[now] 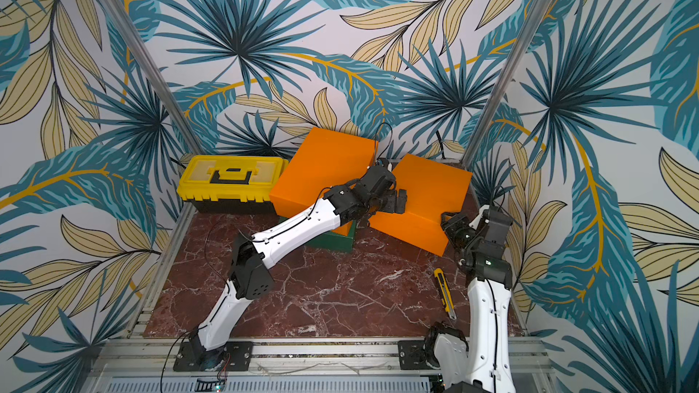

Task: Stack the shoeboxes
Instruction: Pick up the shoebox from the center of the board.

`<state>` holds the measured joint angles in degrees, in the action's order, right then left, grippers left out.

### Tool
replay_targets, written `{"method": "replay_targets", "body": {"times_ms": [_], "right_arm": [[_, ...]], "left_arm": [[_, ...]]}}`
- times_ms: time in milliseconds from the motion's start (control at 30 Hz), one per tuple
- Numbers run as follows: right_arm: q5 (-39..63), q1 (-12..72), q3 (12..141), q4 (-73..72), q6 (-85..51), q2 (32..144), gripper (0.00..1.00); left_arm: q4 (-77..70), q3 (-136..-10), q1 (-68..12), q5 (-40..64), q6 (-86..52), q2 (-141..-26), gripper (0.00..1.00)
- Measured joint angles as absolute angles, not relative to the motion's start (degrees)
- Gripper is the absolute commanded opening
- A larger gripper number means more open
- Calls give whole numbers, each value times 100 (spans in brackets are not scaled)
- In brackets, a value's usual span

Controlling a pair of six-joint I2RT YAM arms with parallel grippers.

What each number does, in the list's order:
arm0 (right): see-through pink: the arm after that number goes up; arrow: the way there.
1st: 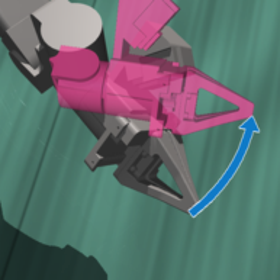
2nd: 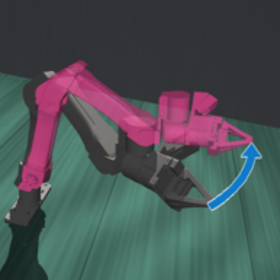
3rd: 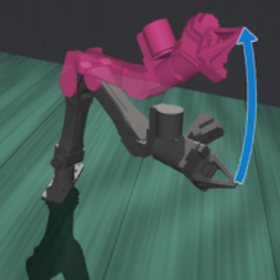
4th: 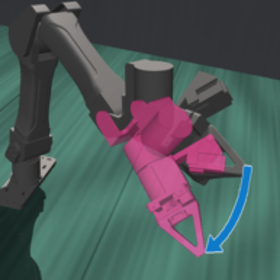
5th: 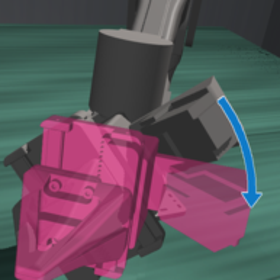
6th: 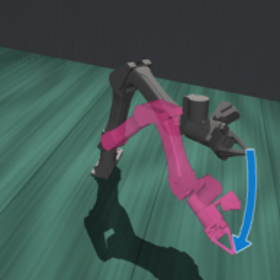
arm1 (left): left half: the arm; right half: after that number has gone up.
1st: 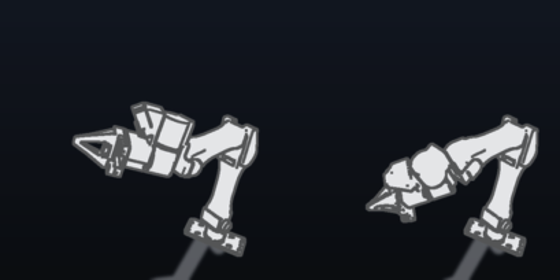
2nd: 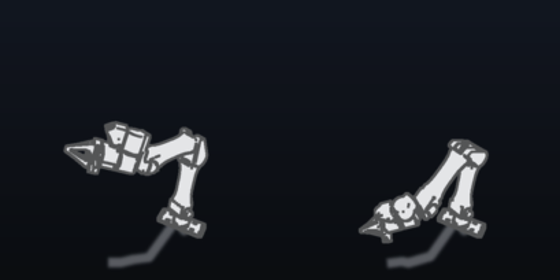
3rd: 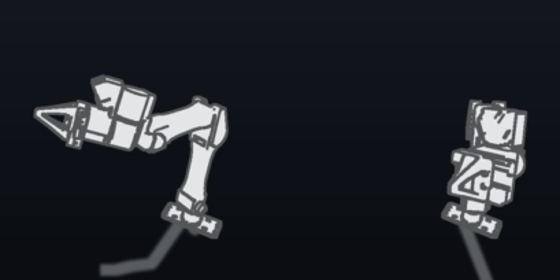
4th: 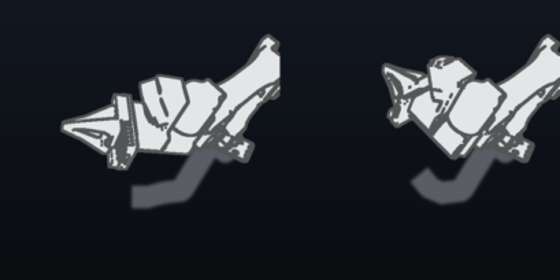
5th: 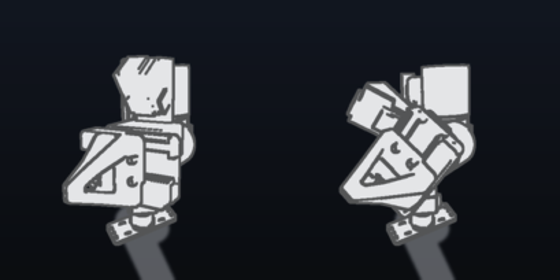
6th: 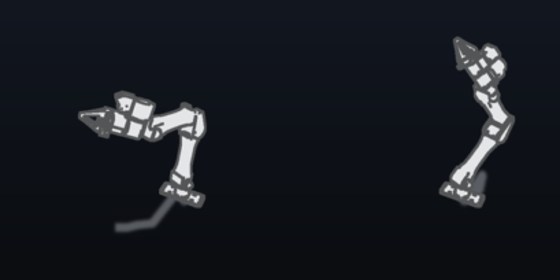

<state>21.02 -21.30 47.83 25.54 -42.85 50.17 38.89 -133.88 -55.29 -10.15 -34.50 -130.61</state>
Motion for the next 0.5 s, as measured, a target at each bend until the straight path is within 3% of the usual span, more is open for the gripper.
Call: {"method": "replay_targets", "body": {"times_ms": [500], "right_arm": [[1361, -1577, 5607, 3000, -4309, 4862, 48]], "left_arm": [[3922, -13786, -5529, -1170, -3131, -12862, 98]]}}
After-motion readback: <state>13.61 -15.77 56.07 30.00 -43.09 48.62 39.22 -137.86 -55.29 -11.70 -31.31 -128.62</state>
